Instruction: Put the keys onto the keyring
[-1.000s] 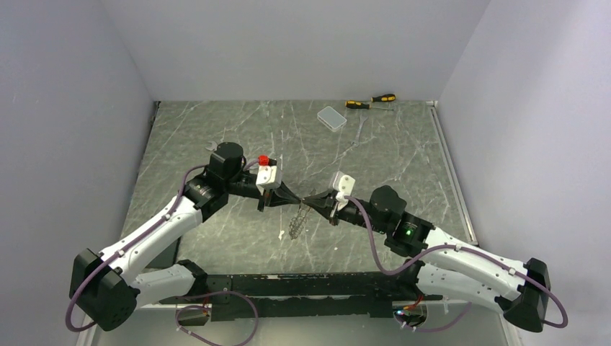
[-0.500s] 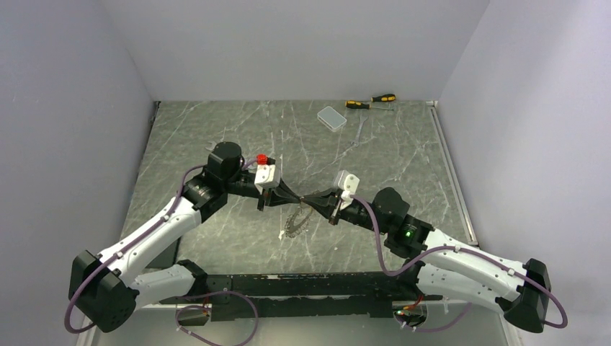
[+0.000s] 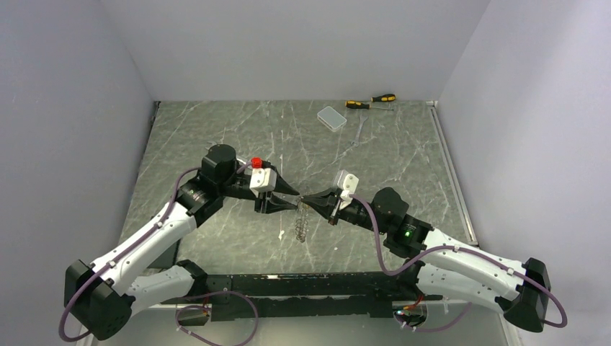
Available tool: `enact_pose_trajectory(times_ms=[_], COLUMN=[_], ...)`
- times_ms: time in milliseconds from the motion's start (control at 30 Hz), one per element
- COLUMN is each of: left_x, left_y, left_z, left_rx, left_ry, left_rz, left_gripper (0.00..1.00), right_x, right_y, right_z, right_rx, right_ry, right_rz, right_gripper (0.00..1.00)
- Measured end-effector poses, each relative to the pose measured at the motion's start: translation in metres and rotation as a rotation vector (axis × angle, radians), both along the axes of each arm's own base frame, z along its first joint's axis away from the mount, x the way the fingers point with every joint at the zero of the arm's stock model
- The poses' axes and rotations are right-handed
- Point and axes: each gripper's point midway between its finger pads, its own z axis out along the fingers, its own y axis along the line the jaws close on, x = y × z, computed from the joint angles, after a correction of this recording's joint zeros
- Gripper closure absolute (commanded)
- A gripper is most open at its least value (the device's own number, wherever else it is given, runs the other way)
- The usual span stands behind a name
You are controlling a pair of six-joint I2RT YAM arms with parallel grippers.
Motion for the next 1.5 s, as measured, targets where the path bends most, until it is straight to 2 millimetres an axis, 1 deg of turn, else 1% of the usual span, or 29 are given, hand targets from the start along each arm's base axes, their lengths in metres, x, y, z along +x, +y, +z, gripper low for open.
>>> enact_pose_trajectory(times_ms=[200, 400, 533, 633, 833, 1100, 1167, 1200, 1300, 1333, 1400, 1500], left_x=[0.000, -0.001, 0.000, 0.000, 0.000, -0.001, -0.002, -0.002, -0.002, -0.001, 0.001, 0.003], left_y=[-0.001, -0.003, -0.005, -0.006, -0.006, -0.006, -0.005, -0.005, -0.003, -0.002, 0.000, 0.003], left_z=[0.000, 0.002, 0.002, 0.001, 0.000, -0.002, -0.005, -0.006, -0.011, -0.013, -0.018, -0.027], left_rx=[-0.003, -0.019, -0.025, -0.025, -0.025, -0.019, -0.009, -0.003, 0.030, 0.044, 0.069, 0.108], left_ry=[0.004, 0.014, 0.013, 0.019, 0.026, 0.035, 0.036, 0.038, 0.039, 0.042, 0.045, 0.052], left_rz=[-0.002, -0.017, -0.024, -0.029, -0.036, -0.043, -0.044, -0.044, -0.034, -0.028, -0.013, 0.005], left_gripper=[0.66, 0.69, 0.73, 0.79, 1.00, 1.00, 1.00, 1.00, 1.00, 1.00, 1.00, 1.00], right_x=[0.000, 0.000, 0.000, 0.000, 0.000, 0.000, -0.001, -0.002, -0.004, -0.004, -0.003, 0.000], right_y=[0.000, 0.000, 0.001, 0.001, 0.001, 0.002, 0.002, 0.002, 0.002, 0.002, 0.002, 0.002], right_z=[0.000, -0.001, -0.001, -0.001, -0.001, -0.002, -0.005, -0.007, -0.014, -0.015, -0.015, -0.015], right_rx=[0.000, 0.000, -0.001, -0.001, -0.001, -0.005, -0.014, -0.020, -0.047, -0.058, -0.081, -0.131], right_ry=[0.001, 0.005, 0.006, 0.005, 0.005, 0.007, 0.013, 0.017, 0.028, 0.029, 0.027, 0.015], right_rz=[0.001, 0.001, 0.002, 0.002, 0.003, 0.008, 0.012, 0.016, 0.024, 0.026, 0.025, 0.024], right_gripper=[1.00, 1.00, 1.00, 1.00, 1.00, 1.00, 0.95, 0.90, 0.72, 0.68, 0.63, 0.58])
